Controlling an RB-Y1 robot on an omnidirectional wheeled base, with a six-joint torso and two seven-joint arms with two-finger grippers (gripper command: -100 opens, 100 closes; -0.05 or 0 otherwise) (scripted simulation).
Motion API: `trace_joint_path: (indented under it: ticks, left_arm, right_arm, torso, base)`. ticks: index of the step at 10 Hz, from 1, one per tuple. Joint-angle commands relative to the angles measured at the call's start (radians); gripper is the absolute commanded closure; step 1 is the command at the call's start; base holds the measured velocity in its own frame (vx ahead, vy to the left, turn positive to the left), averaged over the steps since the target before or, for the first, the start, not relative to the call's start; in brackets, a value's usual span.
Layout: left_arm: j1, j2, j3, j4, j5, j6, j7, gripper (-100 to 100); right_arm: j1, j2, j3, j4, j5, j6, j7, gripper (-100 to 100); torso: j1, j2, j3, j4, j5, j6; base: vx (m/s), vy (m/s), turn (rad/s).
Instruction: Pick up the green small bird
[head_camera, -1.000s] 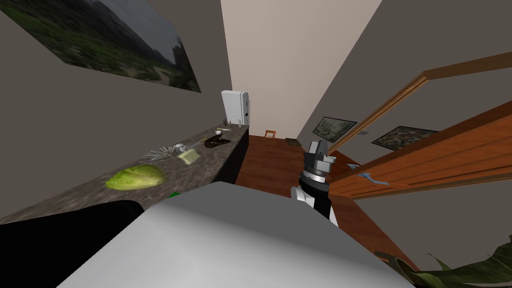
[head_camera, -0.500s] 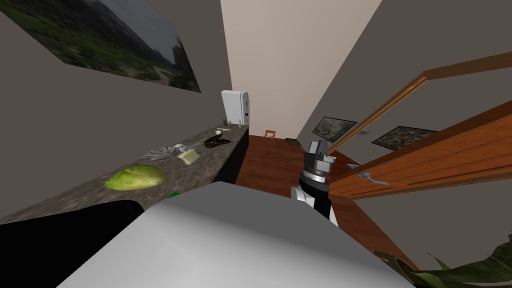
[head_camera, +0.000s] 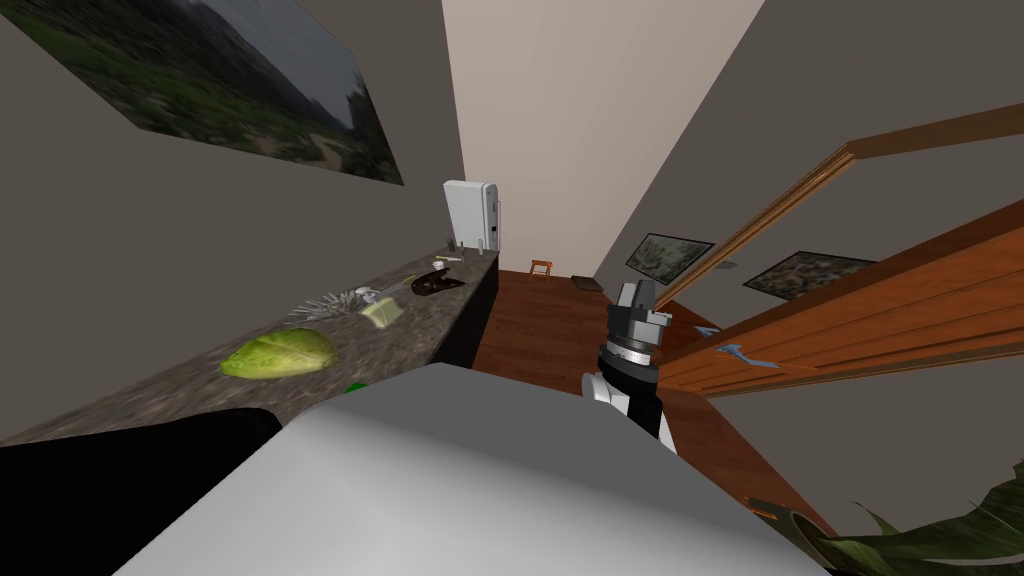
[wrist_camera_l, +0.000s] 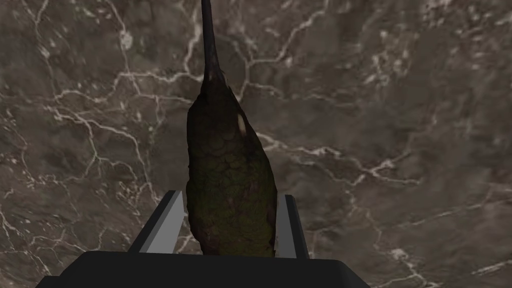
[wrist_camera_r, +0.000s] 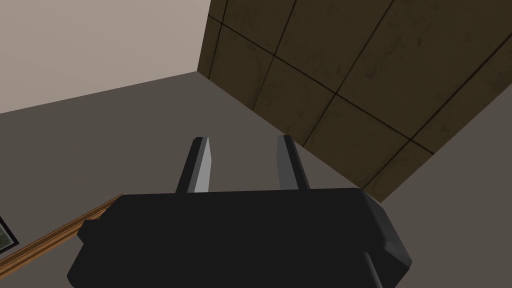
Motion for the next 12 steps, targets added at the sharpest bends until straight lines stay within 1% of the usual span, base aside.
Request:
trace_joint_path:
  ticks: [1, 2, 3, 4, 5, 6, 7, 8, 9, 10, 11, 12]
  left_arm:
    - [0.042, 0.020, -0.008, -0.050, 0.050, 0.033, -0.024, 100]
    - [0.042, 0.020, -0.008, -0.064, 0.052, 0.033, -0.024, 100]
    - [0.072, 0.033, -0.013, -0.106, 0.086, 0.054, -0.039, 100]
    - [0.102, 0.047, -0.018, -0.134, 0.118, 0.076, -0.055, 100]
    - [0.102, 0.047, -0.018, -0.149, 0.120, 0.076, -0.055, 100]
    - [0.132, 0.061, -0.022, -0.180, 0.154, 0.098, -0.070, 100]
    - [0.132, 0.061, -0.022, -0.191, 0.154, 0.098, -0.070, 100]
    - [0.163, 0.075, -0.027, -0.232, 0.188, 0.119, -0.086, 100]
    - [0.193, 0.088, -0.031, -0.259, 0.221, 0.141, -0.101, 100]
    - [0.193, 0.088, -0.031, -0.276, 0.223, 0.141, -0.101, 100]
    - [0.185, 0.084, -0.033, -0.258, 0.215, 0.134, -0.099, 100]
    - [0.185, 0.084, -0.034, -0.259, 0.216, 0.135, -0.100, 0]
  right_arm:
    - [0.000, 0.000, 0.000, 0.000, 0.000, 0.000, 0.000, 0]
    - [0.000, 0.000, 0.000, 0.000, 0.000, 0.000, 0.000, 0]
    - [0.000, 0.000, 0.000, 0.000, 0.000, 0.000, 0.000, 0]
    - [0.000, 0.000, 0.000, 0.000, 0.000, 0.000, 0.000, 0]
    - [0.000, 0.000, 0.000, 0.000, 0.000, 0.000, 0.000, 0]
    - [0.000, 0.000, 0.000, 0.000, 0.000, 0.000, 0.000, 0]
    - [0.000, 0.000, 0.000, 0.000, 0.000, 0.000, 0.000, 0]
    - [0.000, 0.000, 0.000, 0.000, 0.000, 0.000, 0.000, 0]
    - [0.000, 0.000, 0.000, 0.000, 0.000, 0.000, 0.000, 0]
    - [0.000, 0.000, 0.000, 0.000, 0.000, 0.000, 0.000, 0]
    - [0.000, 0.000, 0.000, 0.000, 0.000, 0.000, 0.000, 0]
    - [0.000, 0.000, 0.000, 0.000, 0.000, 0.000, 0.000, 0]
  torso:
    - [0.000, 0.000, 0.000, 0.000, 0.000, 0.000]
    - [0.000, 0.000, 0.000, 0.000, 0.000, 0.000]
    - [-0.001, 0.000, 0.000, 0.000, 0.000, -0.001]
    - [-0.001, 0.000, 0.000, 0.000, 0.000, -0.001]
    - [-0.001, 0.000, 0.000, 0.000, -0.001, -0.001]
    - [-0.001, 0.000, 0.000, 0.000, 0.000, -0.001]
    - [-0.001, 0.000, 0.000, -0.001, -0.001, -0.001]
    - [-0.001, -0.001, -0.001, -0.001, 0.000, -0.001]
    - [-0.002, -0.001, -0.001, -0.001, -0.001, -0.001]
    - [-0.001, -0.001, -0.001, -0.001, -0.001, -0.002]
    - [-0.001, -0.001, -0.001, -0.001, -0.001, -0.002]
    - [-0.002, -0.001, -0.001, -0.001, -0.001, -0.001]
  base:
    - [-0.021, 0.033, -0.005]
    - [-0.017, 0.024, -0.001]
    - [-0.017, 0.021, 0.001]
    - [-0.023, 0.029, -0.004]
    - [-0.019, 0.025, -0.001]
    - [-0.014, 0.025, -0.001]
    - [-0.009, 0.020, 0.001]
    - [-0.010, 0.020, -0.002]
    - [-0.017, 0.033, -0.007]
    - [-0.021, 0.028, 0.002]
    - [-0.009, 0.008, 0.003]
    - [0.000, 0.000, 0.000]
